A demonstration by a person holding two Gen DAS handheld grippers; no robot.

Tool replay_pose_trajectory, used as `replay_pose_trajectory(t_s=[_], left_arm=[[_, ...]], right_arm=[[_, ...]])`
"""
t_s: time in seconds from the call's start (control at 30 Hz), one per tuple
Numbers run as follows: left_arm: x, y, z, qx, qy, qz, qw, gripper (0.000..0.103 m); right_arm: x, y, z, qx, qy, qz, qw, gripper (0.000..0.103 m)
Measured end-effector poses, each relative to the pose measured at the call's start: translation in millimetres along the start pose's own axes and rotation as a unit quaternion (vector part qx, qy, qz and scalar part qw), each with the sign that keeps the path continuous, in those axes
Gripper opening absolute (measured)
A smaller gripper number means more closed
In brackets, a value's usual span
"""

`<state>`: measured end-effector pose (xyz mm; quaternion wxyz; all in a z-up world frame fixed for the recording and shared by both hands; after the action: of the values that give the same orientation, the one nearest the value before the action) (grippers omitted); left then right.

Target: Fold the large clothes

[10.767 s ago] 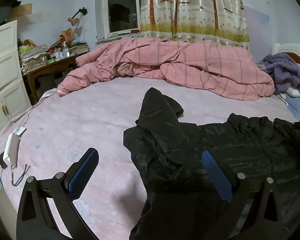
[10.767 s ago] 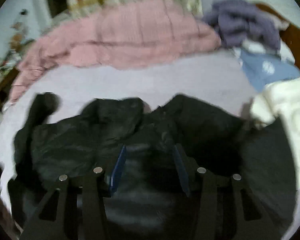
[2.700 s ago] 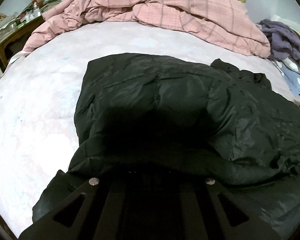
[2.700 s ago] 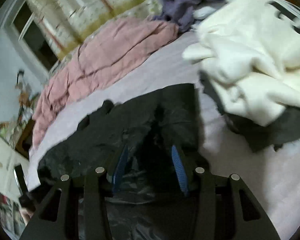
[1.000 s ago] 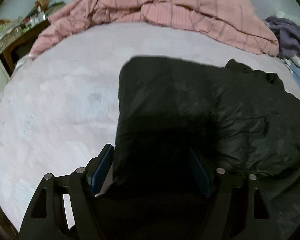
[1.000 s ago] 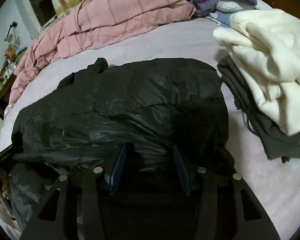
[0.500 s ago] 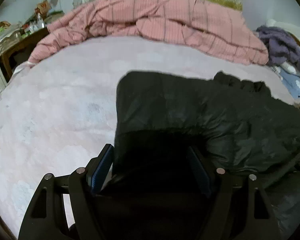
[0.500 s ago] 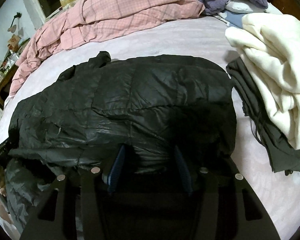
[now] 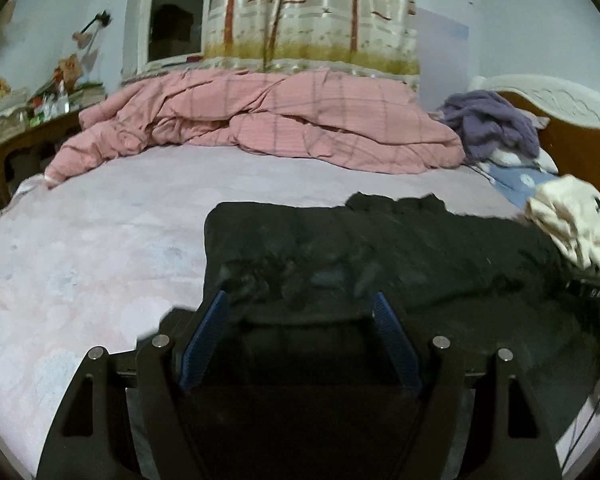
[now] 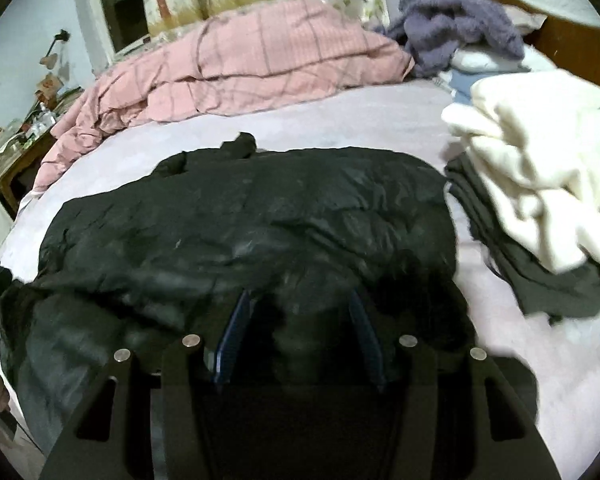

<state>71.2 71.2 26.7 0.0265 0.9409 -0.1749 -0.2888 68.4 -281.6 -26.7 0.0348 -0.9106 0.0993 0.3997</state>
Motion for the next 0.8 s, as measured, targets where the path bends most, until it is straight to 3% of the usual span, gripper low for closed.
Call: replay_pose_trajectory(t_s=[0.13, 0.23, 0.4, 0.47, 0.57, 0.77, 0.8], left_arm=[[-24, 19, 20, 0.037, 0.012, 0.011, 0.9992, 0.074], [-32, 23, 40, 0.027, -0.011, 0.036, 0.9989, 0.074], [-50, 14, 61, 0.016, -0.006, 0.007, 0.9998, 0.074], [-59, 14, 68, 0.008, 0.002, 0.015, 0.9998, 0.074], [-67, 21, 77, 0.019, 0.008, 0.016, 0.9997, 0.074], [-58, 30, 95, 0.013, -0.019, 0.005, 0.9997, 0.075], [-58, 32, 97, 0.014, -0.02, 0.006, 0.9997, 0.079]], right_arm=[[-40, -3, 16, -0.008, 0.046, 0.003, 0.999, 0.054], [-65, -4, 34, 0.003, 0.068, -0.001, 0.998, 0.054], [-93, 0, 67, 0.029, 0.085, 0.0, 0.996, 0.054], [-102, 0, 79, 0.034, 0.088, -0.005, 0.995, 0.061], [-118, 2, 95, 0.031, 0.104, -0.004, 0.994, 0.064], [-122, 4, 107, 0.031, 0.105, 0.002, 0.994, 0.08], [-122, 5, 107, 0.036, 0.103, -0.003, 0.994, 0.081]])
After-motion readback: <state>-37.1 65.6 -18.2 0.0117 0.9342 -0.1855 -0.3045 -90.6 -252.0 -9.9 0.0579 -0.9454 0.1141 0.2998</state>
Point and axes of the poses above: each gripper's, at about its wrist camera, not at the fingertips, and x roughly the way its jaws point, y to its right, z to its underside, the point moved 5 cm from there along x, roughly the way its jaws point, and after that the axes turned 11 degrees about z, right-handed, at the moved point
